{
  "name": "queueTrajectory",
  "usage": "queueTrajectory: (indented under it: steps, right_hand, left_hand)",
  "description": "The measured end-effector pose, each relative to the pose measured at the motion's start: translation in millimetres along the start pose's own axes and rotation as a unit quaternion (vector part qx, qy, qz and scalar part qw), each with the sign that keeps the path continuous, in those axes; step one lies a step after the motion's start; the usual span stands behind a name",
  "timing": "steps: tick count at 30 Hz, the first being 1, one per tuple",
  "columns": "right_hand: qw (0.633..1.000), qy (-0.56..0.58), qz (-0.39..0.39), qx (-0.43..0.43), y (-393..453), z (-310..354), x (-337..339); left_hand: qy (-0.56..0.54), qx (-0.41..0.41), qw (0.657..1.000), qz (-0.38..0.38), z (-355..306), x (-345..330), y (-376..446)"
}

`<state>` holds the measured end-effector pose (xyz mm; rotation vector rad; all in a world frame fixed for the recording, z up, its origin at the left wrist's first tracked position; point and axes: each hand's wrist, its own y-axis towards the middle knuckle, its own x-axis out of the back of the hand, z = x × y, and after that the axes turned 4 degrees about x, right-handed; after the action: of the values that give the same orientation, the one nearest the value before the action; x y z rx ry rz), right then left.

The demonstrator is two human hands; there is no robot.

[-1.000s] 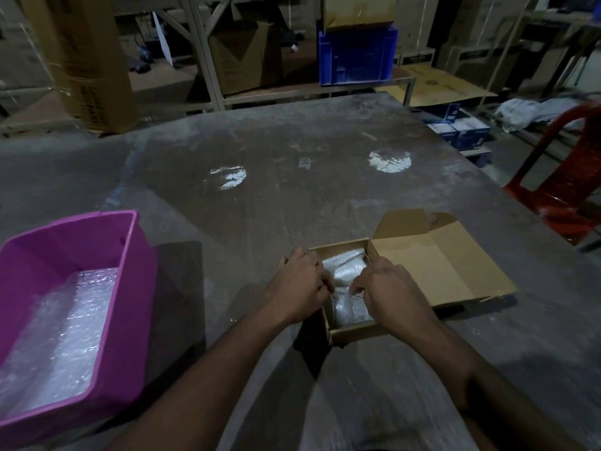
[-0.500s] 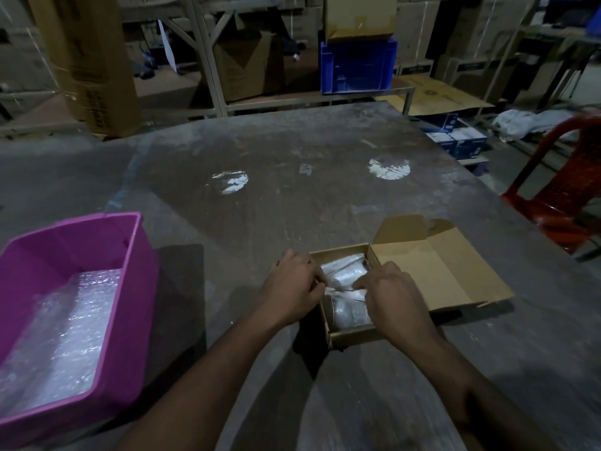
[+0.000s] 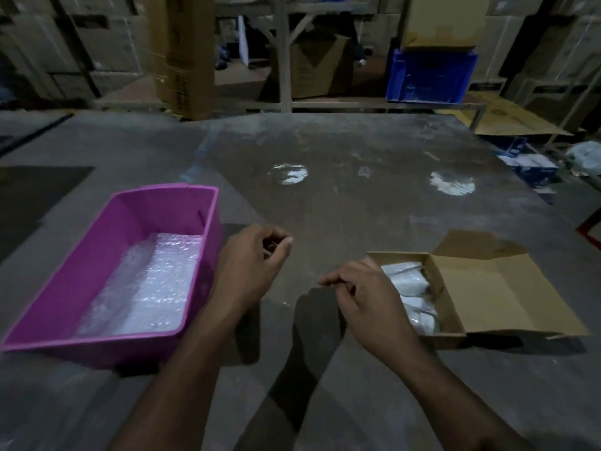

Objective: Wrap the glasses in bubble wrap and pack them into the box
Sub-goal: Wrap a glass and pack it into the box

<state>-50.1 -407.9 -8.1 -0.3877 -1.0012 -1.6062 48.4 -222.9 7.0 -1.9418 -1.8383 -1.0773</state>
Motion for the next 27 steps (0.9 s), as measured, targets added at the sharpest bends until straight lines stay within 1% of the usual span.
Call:
queueTrajectory:
  steps: [5,9,11,14,16,19,21,23,24,27]
  right_hand:
    - [0.994,0.060,0.048,0.077,34,52,-40]
    - [0.985,0.118,0.082,0.095,64,95,-80]
    - [0.982,0.102,0.110,0.117,79,117,-99]
    - [0.973,0.007,0.157,0.167,100,140,-134]
    - [0.951,-0.088,0.228,0.189,108,151,-160]
    - [0.886,-0.234,0.341,0.208,113,166,-188]
    - [0.843,-0.297,0.396,0.210,116,175,-199]
    - [0.807,-0.345,0.439,0.193,118,180,-209]
    - [0.795,-0.357,0.455,0.183,117,181,-214]
    - [0.789,-0.359,0.478,0.140,114,177,-230]
  left_hand:
    - [0.001,0.070,0.995,-0.072,51,60,-13]
    - [0.035,0.127,0.986,-0.102,93,97,-26]
    - [0.074,0.160,0.981,-0.081,113,112,-29]
    - [0.136,0.211,0.968,-0.018,142,130,-28]
    - [0.158,0.234,0.959,0.031,156,138,-25]
    - [0.176,0.229,0.954,0.082,167,145,-16]
    - [0.184,0.214,0.955,0.096,172,148,-12]
    - [0.193,0.205,0.953,0.111,178,151,-9]
    - [0.198,0.202,0.951,0.122,180,152,-9]
    - [0.209,0.198,0.945,0.155,187,156,-8]
